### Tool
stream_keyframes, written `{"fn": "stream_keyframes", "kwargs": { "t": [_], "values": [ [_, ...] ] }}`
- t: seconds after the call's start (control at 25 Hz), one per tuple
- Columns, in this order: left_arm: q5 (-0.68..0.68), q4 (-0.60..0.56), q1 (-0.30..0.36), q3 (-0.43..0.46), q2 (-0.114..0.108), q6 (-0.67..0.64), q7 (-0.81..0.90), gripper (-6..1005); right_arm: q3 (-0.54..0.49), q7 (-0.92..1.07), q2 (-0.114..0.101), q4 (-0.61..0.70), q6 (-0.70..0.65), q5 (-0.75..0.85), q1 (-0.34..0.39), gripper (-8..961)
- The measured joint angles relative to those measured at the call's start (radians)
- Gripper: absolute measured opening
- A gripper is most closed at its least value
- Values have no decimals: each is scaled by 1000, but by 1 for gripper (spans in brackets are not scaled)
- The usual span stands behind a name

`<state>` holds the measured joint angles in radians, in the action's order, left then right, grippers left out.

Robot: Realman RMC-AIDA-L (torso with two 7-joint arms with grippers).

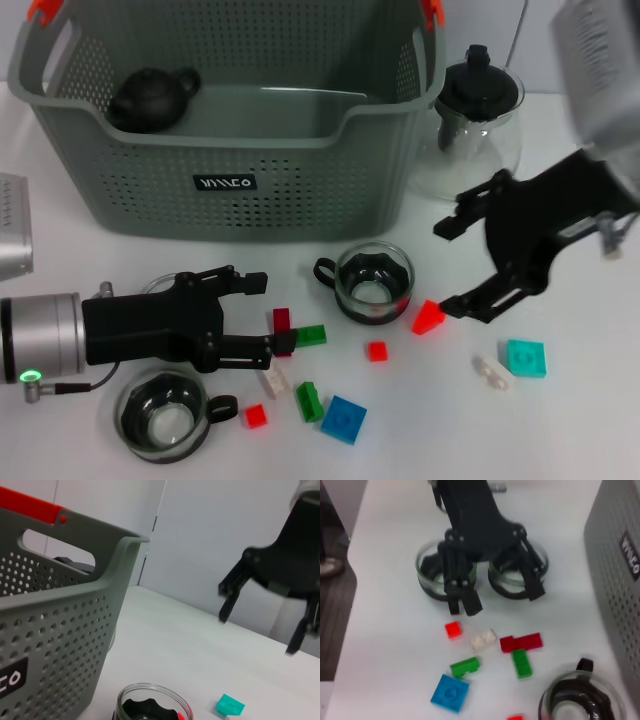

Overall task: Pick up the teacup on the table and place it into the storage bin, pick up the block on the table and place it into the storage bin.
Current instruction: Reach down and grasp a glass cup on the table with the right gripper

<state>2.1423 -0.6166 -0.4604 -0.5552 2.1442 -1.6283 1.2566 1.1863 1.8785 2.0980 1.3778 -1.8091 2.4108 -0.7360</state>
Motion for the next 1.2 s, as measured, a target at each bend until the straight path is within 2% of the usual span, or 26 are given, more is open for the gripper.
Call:
{"fn": "stream_keyframes", "kwargs": {
  "t": [0.8, 1.2],
  "values": [
    [-1, 14, 7, 2, 1, 3, -4, 919, 437, 73, 6, -251, 447, 43, -52, 881],
    [-1, 24, 10, 2, 2, 12, -14, 919, 543, 135, 13, -402, 622, 34, -116, 876]
  ]
}}
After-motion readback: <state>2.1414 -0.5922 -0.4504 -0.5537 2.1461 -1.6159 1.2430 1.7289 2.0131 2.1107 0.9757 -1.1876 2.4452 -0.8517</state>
